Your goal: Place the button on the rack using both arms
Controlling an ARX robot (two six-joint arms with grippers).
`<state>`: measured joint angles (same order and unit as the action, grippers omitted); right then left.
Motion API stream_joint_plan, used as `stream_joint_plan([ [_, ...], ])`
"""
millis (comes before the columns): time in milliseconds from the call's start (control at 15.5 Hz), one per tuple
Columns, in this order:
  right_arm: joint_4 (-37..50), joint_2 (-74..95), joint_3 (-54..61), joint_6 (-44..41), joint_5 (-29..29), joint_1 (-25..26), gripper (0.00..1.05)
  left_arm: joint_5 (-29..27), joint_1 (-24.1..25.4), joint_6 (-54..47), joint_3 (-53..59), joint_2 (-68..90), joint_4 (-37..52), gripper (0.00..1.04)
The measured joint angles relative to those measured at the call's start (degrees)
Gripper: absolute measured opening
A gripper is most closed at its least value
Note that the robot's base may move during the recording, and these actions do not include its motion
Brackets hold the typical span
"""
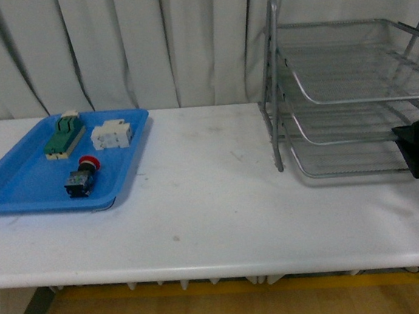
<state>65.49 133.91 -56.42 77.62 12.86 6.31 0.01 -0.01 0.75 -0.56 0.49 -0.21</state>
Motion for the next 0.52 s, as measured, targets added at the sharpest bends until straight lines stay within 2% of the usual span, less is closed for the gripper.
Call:
stream_joint_plan([
  [64, 0.6, 0.0, 0.0, 4.0, 0.0, 0.0, 0.04, 0.0, 0.0, 0.0, 0.0, 0.0, 0.0, 0.98],
  [129, 1.8, 0.0, 0.4, 5.6, 0.0, 0.0, 0.04, 0.0, 0.0, 0.0, 0.0, 0.0, 0.0, 0.98],
  [516, 7.4, -3.2, 9.4, 7.0, -0.7, 0.1, 0.03, 0.0, 0.0, 0.0, 0.0, 0.0, 0.0, 0.98],
])
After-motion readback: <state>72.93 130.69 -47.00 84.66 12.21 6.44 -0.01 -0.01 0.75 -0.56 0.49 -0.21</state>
